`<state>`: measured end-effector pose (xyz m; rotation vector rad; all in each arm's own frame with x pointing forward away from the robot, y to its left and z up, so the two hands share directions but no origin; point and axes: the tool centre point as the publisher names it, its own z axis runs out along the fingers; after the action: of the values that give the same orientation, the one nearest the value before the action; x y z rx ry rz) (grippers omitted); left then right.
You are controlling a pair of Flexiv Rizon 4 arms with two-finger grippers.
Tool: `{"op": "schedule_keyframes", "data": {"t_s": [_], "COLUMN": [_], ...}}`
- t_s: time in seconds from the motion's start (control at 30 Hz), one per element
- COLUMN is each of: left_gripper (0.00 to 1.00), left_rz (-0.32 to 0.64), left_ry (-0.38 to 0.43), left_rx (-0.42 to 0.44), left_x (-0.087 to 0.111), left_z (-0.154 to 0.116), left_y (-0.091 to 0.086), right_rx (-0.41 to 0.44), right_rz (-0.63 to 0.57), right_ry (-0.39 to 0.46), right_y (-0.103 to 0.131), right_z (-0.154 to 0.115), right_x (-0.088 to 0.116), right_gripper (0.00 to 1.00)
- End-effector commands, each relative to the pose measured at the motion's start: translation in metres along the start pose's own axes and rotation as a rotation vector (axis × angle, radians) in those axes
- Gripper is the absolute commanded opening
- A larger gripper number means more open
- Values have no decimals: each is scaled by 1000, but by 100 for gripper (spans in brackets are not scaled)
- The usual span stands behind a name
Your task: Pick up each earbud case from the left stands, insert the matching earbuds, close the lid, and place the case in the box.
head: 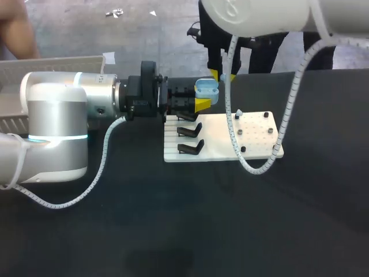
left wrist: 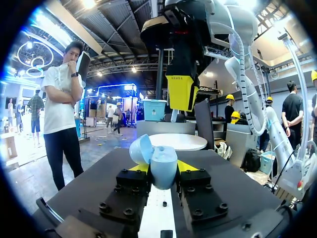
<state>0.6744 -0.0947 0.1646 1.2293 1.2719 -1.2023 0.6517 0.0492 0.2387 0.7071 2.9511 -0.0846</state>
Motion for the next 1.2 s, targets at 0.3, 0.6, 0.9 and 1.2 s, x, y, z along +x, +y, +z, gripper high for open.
{"op": "schedule_keyframes", "data": {"t_s": [0.3, 0.6, 0.9, 1.2], "left_gripper": [0, 0, 0, 0], "left_rz": [4, 4, 4, 4], "left_ry": [-5, -5, -5, -5], "left_rx": [-5, -5, -5, -5], "left_x": [1, 1, 1, 1], "left_z": [0, 0, 0, 0], "left_y": [-1, -1, -1, -1], "right_rx": [102, 114, 107, 87], "right_rz": [-50, -50, -25, 20], "right_ry": [14, 11, 17, 27], "right_y": [19, 21, 21, 23], "right_z": [7, 15, 19, 20], "right_x": [2, 2, 1, 0], "right_gripper": [0, 0, 0, 0]}}
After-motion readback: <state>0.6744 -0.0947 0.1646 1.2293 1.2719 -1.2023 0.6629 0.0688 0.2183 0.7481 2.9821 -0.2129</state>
